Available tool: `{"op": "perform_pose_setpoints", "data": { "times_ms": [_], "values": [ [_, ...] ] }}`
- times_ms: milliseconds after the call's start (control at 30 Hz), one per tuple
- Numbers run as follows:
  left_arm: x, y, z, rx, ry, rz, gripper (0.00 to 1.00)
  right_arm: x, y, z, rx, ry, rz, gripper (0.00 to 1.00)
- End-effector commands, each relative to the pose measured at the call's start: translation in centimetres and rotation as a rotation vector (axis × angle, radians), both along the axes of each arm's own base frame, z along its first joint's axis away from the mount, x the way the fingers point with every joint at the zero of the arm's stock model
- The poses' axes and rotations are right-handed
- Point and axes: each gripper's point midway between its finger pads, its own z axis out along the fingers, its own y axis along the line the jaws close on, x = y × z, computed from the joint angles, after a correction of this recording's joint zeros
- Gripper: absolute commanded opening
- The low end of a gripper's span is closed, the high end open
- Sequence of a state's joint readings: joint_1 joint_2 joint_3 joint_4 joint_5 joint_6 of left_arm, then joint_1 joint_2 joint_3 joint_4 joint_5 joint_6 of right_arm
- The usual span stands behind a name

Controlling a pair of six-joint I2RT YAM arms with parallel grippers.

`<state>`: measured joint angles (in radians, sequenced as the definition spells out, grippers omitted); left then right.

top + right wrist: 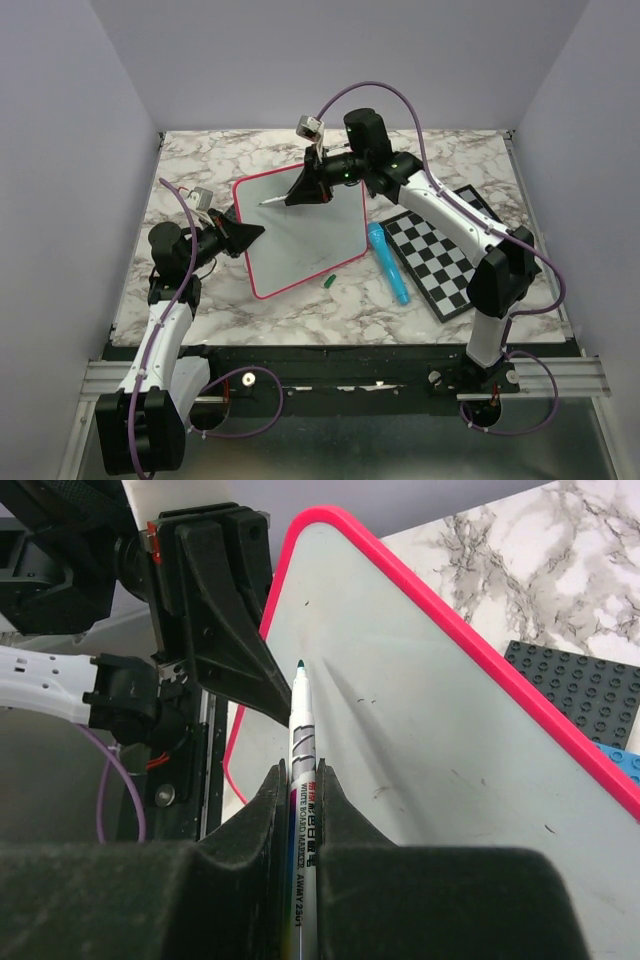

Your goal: Write a sentence on the whiteboard

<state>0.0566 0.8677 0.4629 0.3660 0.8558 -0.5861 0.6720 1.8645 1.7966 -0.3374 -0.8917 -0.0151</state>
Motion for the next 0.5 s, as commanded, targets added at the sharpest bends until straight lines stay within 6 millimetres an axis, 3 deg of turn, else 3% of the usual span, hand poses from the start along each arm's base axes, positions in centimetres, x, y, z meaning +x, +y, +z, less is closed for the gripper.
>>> {"op": "perform_pose_setpoints", "data": {
  "times_ms": [0, 167, 467],
  "values": [
    [0.0, 0.0, 1.4, 0.028, -0.1, 0.0, 0.0, -0.7, -0.7, 0.8, 0.037, 0.01, 0.053, 0.01],
    [0.0, 0.8, 2.3, 0.043, -0.135, 0.043, 0.0, -1.3, -1.3, 1.5, 0.05, 0.003, 0.069, 0.01],
    [-2.2, 0.2, 8.1, -0.115, -0.241, 0.011, 0.0, -5.4, -5.3, 8.3, 0.115, -0.103, 0.105, 0.01]
  ]
}}
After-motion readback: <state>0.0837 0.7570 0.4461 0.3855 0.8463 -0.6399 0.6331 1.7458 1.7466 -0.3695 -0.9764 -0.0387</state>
